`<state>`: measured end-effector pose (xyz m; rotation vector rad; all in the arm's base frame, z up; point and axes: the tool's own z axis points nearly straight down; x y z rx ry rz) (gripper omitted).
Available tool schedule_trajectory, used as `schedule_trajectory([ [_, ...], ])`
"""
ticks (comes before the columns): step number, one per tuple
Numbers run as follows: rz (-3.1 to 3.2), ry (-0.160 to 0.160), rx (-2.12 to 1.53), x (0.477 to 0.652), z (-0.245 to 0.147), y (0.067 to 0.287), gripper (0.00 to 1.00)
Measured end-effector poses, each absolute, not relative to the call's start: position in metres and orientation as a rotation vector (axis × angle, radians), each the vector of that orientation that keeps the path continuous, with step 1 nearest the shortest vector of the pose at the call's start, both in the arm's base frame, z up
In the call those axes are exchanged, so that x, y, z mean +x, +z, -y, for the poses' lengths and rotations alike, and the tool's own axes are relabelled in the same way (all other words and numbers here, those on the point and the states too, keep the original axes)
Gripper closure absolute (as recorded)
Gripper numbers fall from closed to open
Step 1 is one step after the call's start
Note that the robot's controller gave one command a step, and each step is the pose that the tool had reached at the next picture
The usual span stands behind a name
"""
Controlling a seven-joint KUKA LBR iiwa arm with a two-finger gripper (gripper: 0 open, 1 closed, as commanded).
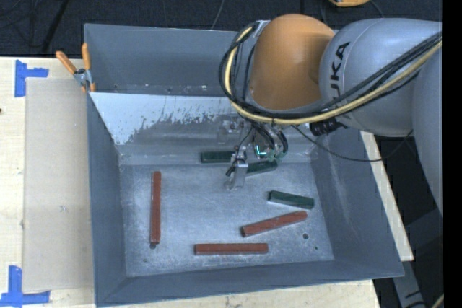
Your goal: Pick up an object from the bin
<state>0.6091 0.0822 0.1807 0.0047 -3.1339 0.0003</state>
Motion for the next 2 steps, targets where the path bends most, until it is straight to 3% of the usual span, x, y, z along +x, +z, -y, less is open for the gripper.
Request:
schedule_trajectory([
  [1, 3.133, 0.003, -0.105, 0.620, -0.056, 0.108, 0.00],
  [2, 3.138, 0.001, -0.182, 0.622, -0.007, 0.068, 0.00],
])
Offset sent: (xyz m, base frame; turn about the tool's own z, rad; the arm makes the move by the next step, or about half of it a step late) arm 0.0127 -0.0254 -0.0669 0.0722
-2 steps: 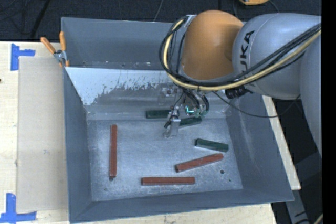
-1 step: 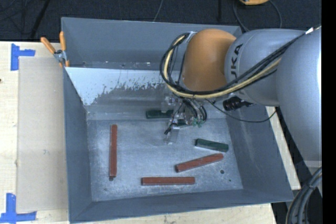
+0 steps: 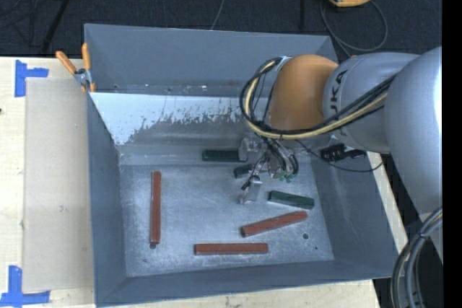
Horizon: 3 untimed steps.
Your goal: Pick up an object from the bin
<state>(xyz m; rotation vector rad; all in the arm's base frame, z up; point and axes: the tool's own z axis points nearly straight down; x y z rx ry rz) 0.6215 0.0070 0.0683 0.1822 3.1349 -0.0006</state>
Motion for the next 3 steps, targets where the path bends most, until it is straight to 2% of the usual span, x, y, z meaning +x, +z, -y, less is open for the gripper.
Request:
schedule_trajectory([
  [1, -3.134, -0.005, 0.199, 0.617, 0.090, 0.070, 0.00],
  [2, -3.136, 0.005, 0.204, 0.618, 0.032, 0.070, 0.00],
  [3, -3.134, 0.001, 0.210, 0.619, 0.035, 0.070, 1.00],
])
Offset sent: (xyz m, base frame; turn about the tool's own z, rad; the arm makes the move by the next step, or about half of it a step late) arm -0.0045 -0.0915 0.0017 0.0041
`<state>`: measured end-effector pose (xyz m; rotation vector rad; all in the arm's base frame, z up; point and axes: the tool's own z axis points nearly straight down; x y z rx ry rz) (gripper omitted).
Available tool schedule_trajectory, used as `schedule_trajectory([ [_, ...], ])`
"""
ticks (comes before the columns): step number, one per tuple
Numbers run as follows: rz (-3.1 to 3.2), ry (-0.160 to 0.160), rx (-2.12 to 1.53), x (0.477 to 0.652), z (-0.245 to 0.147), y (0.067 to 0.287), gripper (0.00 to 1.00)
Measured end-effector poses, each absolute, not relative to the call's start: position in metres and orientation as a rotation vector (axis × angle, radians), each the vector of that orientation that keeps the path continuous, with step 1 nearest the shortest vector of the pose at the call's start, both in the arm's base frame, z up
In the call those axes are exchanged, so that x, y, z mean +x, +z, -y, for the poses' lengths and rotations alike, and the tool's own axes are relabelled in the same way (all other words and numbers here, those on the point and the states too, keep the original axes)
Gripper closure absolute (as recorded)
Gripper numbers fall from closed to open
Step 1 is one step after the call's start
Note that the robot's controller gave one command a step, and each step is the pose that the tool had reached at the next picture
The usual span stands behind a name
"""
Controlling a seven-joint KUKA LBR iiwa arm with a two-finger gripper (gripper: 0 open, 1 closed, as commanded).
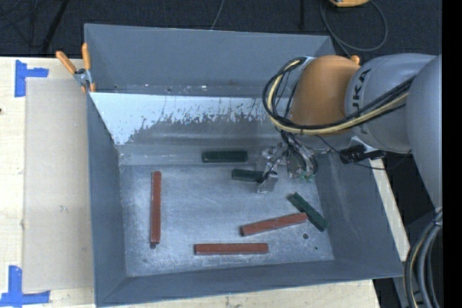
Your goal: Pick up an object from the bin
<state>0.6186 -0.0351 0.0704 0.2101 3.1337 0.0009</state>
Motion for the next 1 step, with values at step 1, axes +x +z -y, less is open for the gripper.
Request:
schedule_trajectory([
  [1, -3.133, -0.001, 0.026, 0.6043, 0.0316, 0.2004, 1.00],
])
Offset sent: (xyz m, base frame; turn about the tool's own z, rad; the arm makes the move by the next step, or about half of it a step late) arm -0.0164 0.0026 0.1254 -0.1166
